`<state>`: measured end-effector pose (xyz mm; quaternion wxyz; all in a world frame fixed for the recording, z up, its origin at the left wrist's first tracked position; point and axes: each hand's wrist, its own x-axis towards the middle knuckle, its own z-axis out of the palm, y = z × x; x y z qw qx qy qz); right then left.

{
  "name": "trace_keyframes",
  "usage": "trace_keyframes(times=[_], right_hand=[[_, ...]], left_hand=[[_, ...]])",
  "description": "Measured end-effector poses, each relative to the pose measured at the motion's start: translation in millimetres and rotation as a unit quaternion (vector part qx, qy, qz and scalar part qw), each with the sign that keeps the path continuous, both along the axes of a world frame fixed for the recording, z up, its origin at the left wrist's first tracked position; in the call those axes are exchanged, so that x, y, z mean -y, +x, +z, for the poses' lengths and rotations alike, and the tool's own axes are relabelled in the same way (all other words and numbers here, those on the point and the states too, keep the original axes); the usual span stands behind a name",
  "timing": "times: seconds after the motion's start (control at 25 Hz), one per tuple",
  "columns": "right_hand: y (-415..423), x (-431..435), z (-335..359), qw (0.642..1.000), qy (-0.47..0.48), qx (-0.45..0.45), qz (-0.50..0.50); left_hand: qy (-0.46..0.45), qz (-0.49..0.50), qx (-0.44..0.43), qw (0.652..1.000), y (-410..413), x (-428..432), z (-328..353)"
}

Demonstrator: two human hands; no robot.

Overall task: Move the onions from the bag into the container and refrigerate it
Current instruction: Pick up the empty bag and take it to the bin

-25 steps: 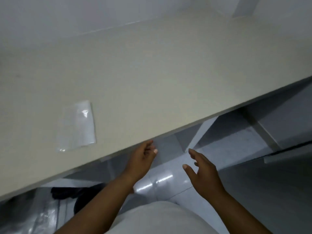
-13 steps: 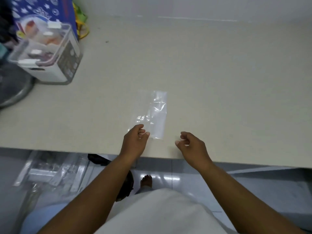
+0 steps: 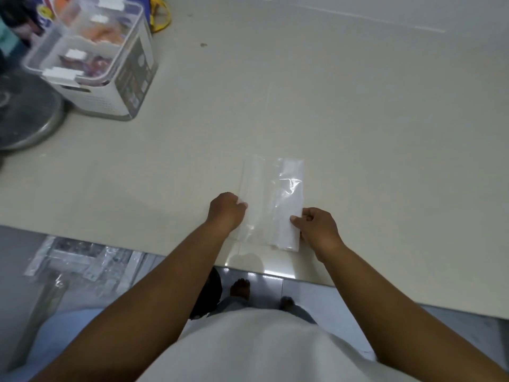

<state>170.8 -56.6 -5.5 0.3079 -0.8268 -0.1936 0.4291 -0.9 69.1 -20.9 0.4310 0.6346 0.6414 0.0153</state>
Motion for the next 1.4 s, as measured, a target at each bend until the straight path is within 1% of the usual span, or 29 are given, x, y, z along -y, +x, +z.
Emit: trace_keyframes(times=[0.12,0.28,0.36,0.48,0.6,0.68,0.8,0.88,0.92,1.08,1.32,1.4], right_hand=[[2.2,-0.8,-0.3,0.999,0.024,-0.018,0.032],[-4.9,-1.0,4.7,0.992,0.045,-0.024,0.118],[-12.9,0.7,8.1,0.983,0.053,-0.033,0.171],[-35.0,6.6,5.7,0.96,0.065,-0.05,0.267],[-66.7,18.9,-2.4,0.926,0.067,-0.051,0.367],[-91.9,34.7,-11.4,0.904,0.052,-0.062,0.42],[-123.0,60.2,-32.5,0.877,0.014,-0.086,0.473],[-139.7,73.6,-57.3,0.86,-0.019,-0.074,0.504],[-145.2,78.2,-71.8,0.857,-0.035,-0.064,0.51],[-167.4,87.0,-147.8,0.857,-0.097,-0.017,0.507],[-202.5,75.0,-276.8,0.837,-0.151,0.052,0.523],[-211.1,66.3,-323.1,0.837,-0.167,0.067,0.518]], left_hand=[[-0.024,0.072,0.053,0.996,-11.9,13.1,-0.6],[-0.037,0.213,0.121,0.969,-43.9,46.7,4.6],[-0.032,0.267,0.126,0.955,-62.3,72.9,9.2],[-0.023,0.348,0.099,0.932,-91.7,125.2,11.7],[-0.046,0.442,0.091,0.891,-120.0,183.8,5.7],[-0.065,0.499,0.101,0.858,-139.4,225.4,-3.1],[-0.088,0.577,0.134,0.801,-160.8,276.9,-20.8],[-0.111,0.61,0.145,0.771,-168.5,303.4,-42.4],[-0.124,0.618,0.149,0.762,-170.2,313.4,-55.9],[-0.176,0.625,0.156,0.744,-182.1,331.1,-129.9],[-0.199,0.604,0.108,0.764,-202.2,310.2,-264.9],[-0.208,0.591,0.103,0.773,-206.5,298.7,-309.6]])
